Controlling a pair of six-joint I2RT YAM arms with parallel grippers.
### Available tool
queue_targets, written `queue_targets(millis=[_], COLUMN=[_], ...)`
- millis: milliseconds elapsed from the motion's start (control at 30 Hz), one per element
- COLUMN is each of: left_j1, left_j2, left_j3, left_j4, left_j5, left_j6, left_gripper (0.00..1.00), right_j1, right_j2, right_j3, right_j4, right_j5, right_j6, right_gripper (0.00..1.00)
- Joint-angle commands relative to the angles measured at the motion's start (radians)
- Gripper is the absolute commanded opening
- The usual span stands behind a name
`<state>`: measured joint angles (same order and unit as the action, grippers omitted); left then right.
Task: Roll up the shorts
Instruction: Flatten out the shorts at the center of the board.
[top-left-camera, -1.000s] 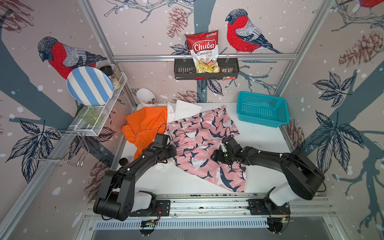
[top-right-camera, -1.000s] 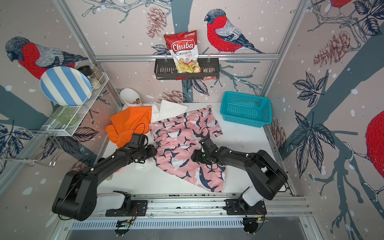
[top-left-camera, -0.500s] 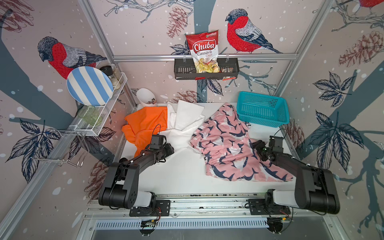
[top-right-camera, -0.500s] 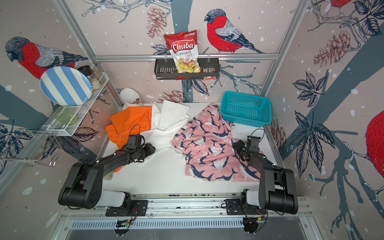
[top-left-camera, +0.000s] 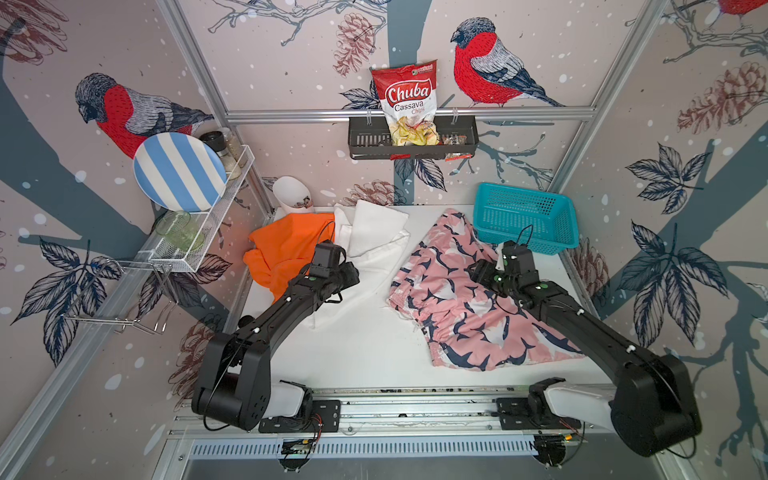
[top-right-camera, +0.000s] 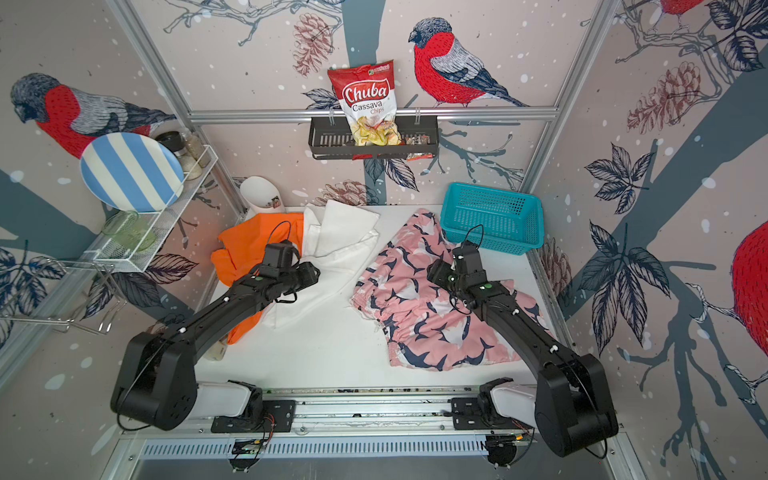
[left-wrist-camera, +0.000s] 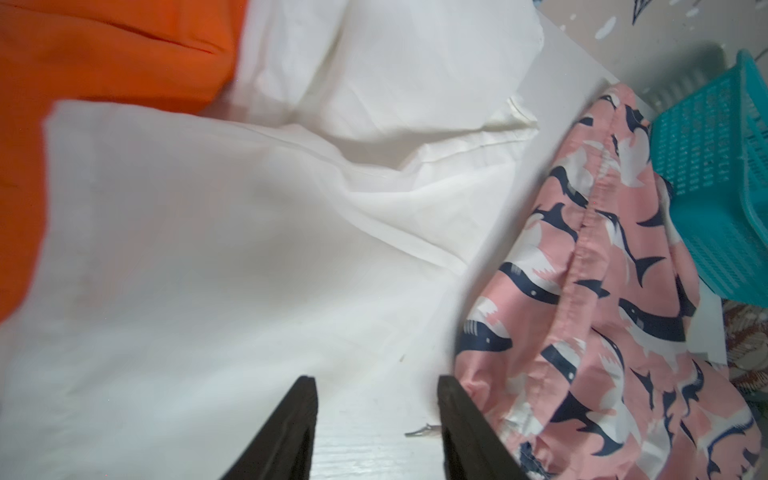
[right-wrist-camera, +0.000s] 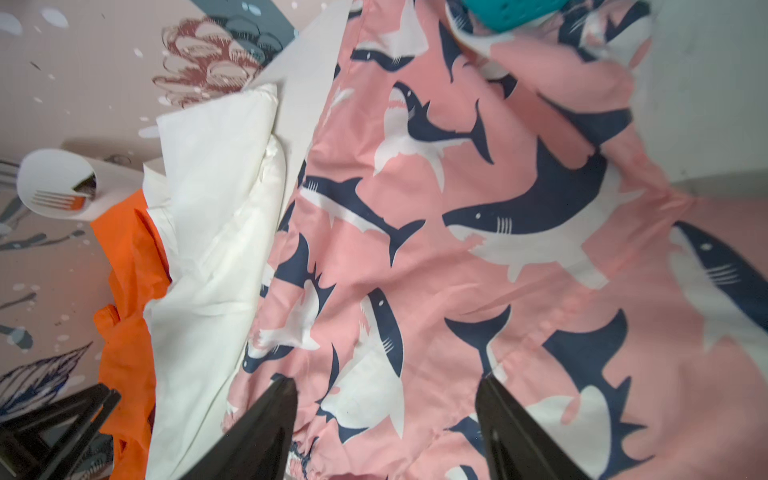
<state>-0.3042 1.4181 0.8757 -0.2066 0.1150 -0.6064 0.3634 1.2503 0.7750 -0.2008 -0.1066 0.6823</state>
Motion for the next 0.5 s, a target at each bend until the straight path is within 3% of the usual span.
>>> queue_targets(millis=[0, 233, 467], left_j1=[-0.064, -0.127, -0.041], left_j2=[0.113, 0.430, 0.601], left_j3=[0.071, 0.281, 0.394], left_j4=[-0.001, 0.061, 0.045], left_j5=[0.040, 0.092, 0.057], left_j6=[-0.033, -0.025, 0.009], left_gripper=[0.49, 0.47, 0.46], right_j1=[0.027, 0.067, 0.084], right_j2=[0.040, 0.116, 0.174], right_j3=[0.009, 0.001, -0.044], right_j4=[-0.028, -0.070, -0.054], right_j5=[0.004, -0.035, -0.041], right_j6=[-0.017, -0.066, -0.065], right_gripper=[0.73, 0.73, 0.74])
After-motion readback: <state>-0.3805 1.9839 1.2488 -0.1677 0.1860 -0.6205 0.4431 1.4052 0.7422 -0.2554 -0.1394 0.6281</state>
